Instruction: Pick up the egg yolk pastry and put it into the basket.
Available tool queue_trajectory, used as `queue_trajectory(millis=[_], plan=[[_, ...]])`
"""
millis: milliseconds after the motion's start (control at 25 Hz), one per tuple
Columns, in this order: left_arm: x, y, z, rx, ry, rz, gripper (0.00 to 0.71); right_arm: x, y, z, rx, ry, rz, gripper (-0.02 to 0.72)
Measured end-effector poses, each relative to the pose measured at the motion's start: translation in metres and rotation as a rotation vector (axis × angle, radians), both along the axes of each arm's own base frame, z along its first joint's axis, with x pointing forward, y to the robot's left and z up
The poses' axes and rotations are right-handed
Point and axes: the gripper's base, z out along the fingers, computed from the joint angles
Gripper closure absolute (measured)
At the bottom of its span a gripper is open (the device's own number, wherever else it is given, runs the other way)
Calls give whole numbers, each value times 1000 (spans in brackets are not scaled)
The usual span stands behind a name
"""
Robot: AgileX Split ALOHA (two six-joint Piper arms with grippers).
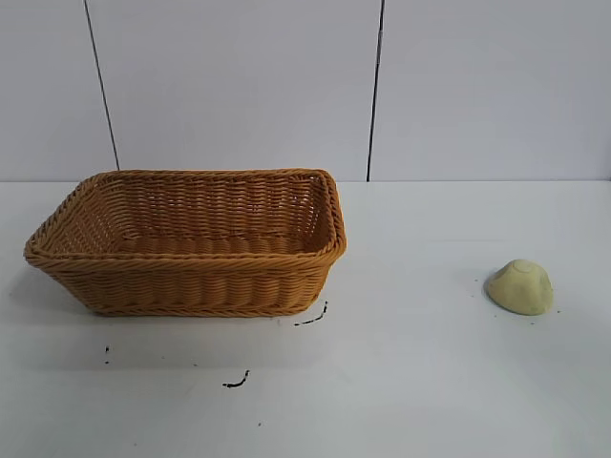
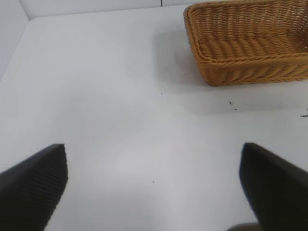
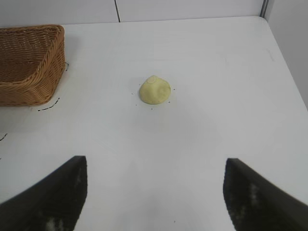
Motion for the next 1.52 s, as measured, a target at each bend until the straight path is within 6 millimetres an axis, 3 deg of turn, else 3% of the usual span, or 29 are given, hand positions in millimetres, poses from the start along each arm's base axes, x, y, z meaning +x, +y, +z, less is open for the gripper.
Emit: queue_trajectory(millis=[480, 720, 880, 1120, 1360, 1520], plan=[[0, 0, 0, 0, 0, 0, 14, 1, 0, 0, 0, 3, 0, 143], [0, 0, 0, 0, 0, 0, 14, 26, 1, 18, 23, 140, -15, 141], [0, 0, 0, 0, 0, 0, 14, 61, 2, 41, 27, 253, -22, 141], [0, 0, 0, 0, 0, 0, 14, 133, 4, 65, 23, 417, -27, 141], [0, 0, 0, 0, 0, 0, 14, 222, 7, 55, 17, 547, -30, 140], [0, 0, 0, 0, 0, 0, 14, 274, 8, 36, 2, 622, -20, 83]])
